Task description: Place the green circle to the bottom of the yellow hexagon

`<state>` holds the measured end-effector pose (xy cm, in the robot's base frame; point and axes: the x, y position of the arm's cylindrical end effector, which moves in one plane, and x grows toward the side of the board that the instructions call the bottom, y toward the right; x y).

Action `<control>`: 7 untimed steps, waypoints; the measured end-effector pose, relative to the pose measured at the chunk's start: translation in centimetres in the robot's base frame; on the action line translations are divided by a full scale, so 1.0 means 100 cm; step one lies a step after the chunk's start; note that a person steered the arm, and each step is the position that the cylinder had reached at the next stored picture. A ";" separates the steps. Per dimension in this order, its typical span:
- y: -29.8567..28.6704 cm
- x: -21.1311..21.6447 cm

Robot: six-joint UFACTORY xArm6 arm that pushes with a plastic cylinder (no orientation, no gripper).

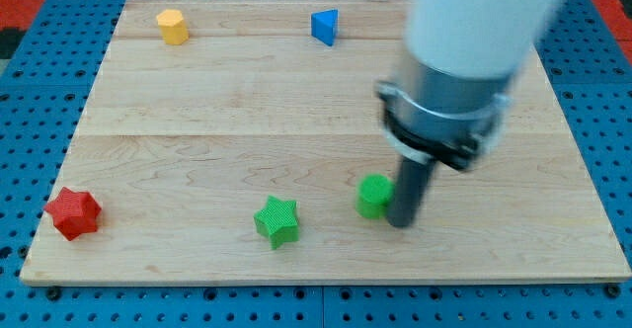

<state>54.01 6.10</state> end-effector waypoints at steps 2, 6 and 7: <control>-0.152 -0.096; -0.135 -0.172; -0.143 -0.184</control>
<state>35.57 -8.17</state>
